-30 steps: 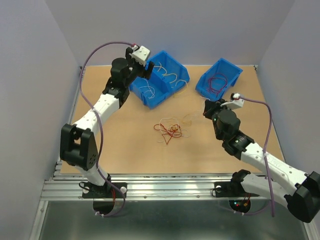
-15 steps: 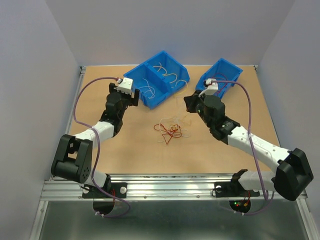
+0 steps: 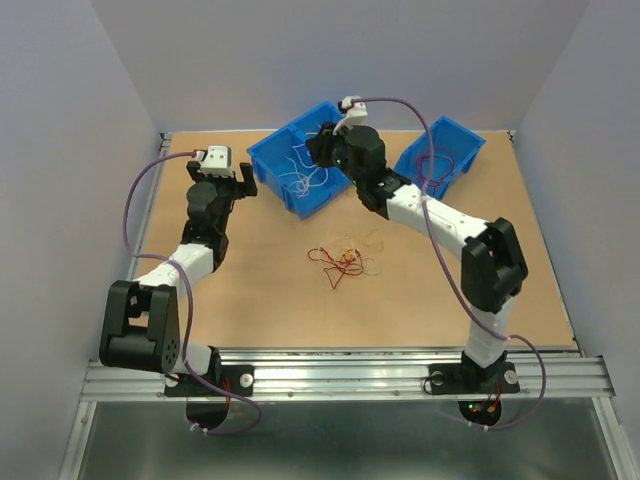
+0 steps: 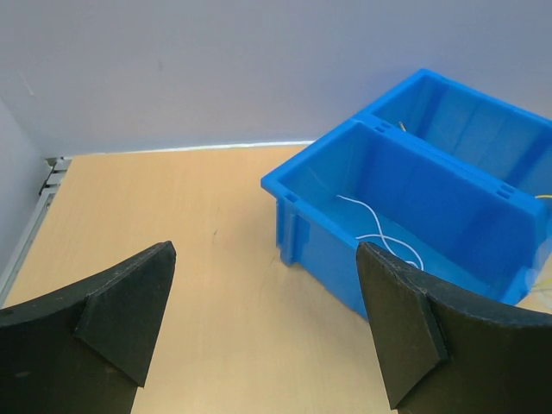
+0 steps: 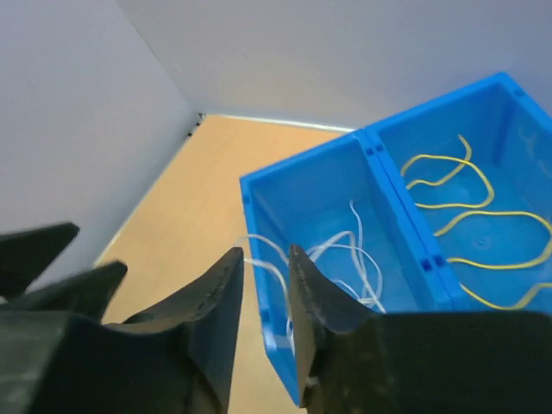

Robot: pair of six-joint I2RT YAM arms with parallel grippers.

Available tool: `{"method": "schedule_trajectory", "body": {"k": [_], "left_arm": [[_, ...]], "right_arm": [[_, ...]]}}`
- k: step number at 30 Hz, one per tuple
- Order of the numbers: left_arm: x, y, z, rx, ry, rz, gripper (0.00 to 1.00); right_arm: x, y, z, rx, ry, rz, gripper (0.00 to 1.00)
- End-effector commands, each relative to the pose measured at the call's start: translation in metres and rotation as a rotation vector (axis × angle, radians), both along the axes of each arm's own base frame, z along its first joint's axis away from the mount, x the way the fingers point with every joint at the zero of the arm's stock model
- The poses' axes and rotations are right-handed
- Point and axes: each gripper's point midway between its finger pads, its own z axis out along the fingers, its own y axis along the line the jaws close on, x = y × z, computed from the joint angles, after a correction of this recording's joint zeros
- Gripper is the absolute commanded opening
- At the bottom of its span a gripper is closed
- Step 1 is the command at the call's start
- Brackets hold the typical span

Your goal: Untangle the cables

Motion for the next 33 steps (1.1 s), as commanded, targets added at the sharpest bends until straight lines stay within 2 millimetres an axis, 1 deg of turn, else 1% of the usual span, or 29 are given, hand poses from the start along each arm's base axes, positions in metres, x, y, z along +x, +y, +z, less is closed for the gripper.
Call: {"method": "schedule_trajectory", "body": {"k": [1,2,3,4,5,7,8,9,10,11,12,13,14,15,17,18,19,20,22,23,24,25,26,27,28,29,31,32,33], "left_arm": [[-0.005,-0.003,0.030,-0.021,-0.100,-0.021,0.98],[-0.005,-0.003,0.032,-0.022,-0.104,-0.021,0.98],[-0.006,-0.008,0.031,-0.019,-0.103,-0.049,0.98],[-0.006,-0.008,0.030,-0.017,-0.103,-0.051,0.98],[-0.006,-0.010,0.030,-0.015,-0.103,-0.060,0.98],[-0.007,-0.012,0.028,-0.015,-0.100,-0.071,0.98],[-0.006,-0.012,0.028,-0.013,-0.099,-0.074,0.98],[-0.006,-0.013,0.026,-0.014,-0.094,-0.078,0.97],[-0.005,-0.014,0.026,-0.013,-0.093,-0.081,0.98],[-0.005,-0.015,0.025,-0.014,-0.090,-0.086,0.98],[-0.006,-0.016,0.025,-0.013,-0.090,-0.094,0.98],[-0.006,-0.017,0.025,-0.011,-0.088,-0.097,0.98],[-0.006,-0.017,0.025,-0.014,-0.088,-0.099,0.98],[-0.006,-0.018,0.024,-0.013,-0.086,-0.103,0.98],[-0.006,-0.019,0.024,-0.011,-0.085,-0.109,0.97],[-0.006,-0.019,0.023,-0.011,-0.084,-0.111,0.97],[-0.006,-0.019,0.025,-0.010,-0.087,-0.112,0.97],[-0.006,-0.020,0.023,-0.007,-0.084,-0.116,0.97],[-0.007,-0.022,0.022,-0.003,-0.082,-0.130,0.97],[-0.007,-0.023,0.023,0.002,-0.085,-0.137,0.97],[-0.007,-0.026,0.021,0.008,-0.083,-0.155,0.97],[-0.007,-0.028,0.019,0.011,-0.081,-0.166,0.97],[-0.007,-0.032,0.017,0.015,-0.077,-0.188,0.97],[-0.007,-0.034,0.016,0.018,-0.076,-0.202,0.97],[-0.007,-0.037,0.015,0.019,-0.073,-0.214,0.97],[-0.007,-0.038,0.013,0.021,-0.069,-0.225,0.97],[-0.007,-0.040,0.011,0.027,-0.065,-0.234,0.97],[-0.007,-0.040,0.012,0.028,-0.068,-0.237,0.97],[-0.007,-0.040,0.011,0.030,-0.066,-0.235,0.97]], "right_arm": [[0.034,0.021,0.063,0.045,-0.163,-0.007,0.76],[0.040,0.023,0.062,0.031,-0.165,-0.015,0.84],[0.046,0.023,0.066,0.026,-0.167,-0.032,0.86],[0.056,0.024,0.055,0.001,-0.139,-0.061,0.87],[0.060,0.018,0.047,-0.012,-0.113,-0.105,0.87],[0.064,0.006,0.038,-0.017,-0.081,-0.171,0.88],[0.060,-0.002,0.026,-0.034,-0.054,-0.201,0.88],[0.059,-0.010,0.021,-0.045,-0.044,-0.231,0.87],[0.056,-0.024,0.024,-0.049,-0.043,-0.285,0.87],[0.054,-0.032,0.020,-0.060,-0.034,-0.315,0.87],[0.052,-0.045,-0.004,-0.092,0.007,-0.360,0.86],[0.052,-0.059,-0.006,-0.090,0.017,-0.386,0.82],[0.050,-0.071,-0.002,-0.074,0.020,-0.404,0.80],[0.052,-0.090,-0.022,-0.068,0.068,-0.426,0.75],[0.054,-0.110,-0.035,-0.036,0.111,-0.437,0.73],[0.054,-0.119,-0.035,-0.013,0.126,-0.434,0.71],[0.054,-0.122,-0.052,0.006,0.170,-0.403,0.69],[0.060,-0.139,-0.058,0.014,0.189,-0.419,0.67],[0.065,-0.145,-0.079,0.001,0.228,-0.409,0.67],[0.068,-0.153,-0.087,-0.009,0.240,-0.422,0.67],[0.069,-0.156,-0.094,-0.014,0.253,-0.427,0.67],[0.074,-0.162,-0.111,-0.022,0.280,-0.437,0.68],[0.077,-0.160,-0.115,-0.008,0.295,-0.419,0.68],[0.080,-0.163,-0.123,-0.014,0.306,-0.427,0.68],[0.082,-0.161,-0.127,-0.009,0.317,-0.409,0.68],[0.086,-0.159,-0.138,-0.017,0.331,-0.408,0.68],[0.089,-0.156,-0.145,-0.019,0.343,-0.396,0.68],[0.091,-0.154,-0.158,-0.030,0.361,-0.391,0.68],[0.093,-0.152,-0.157,-0.028,0.358,-0.383,0.69]]}}
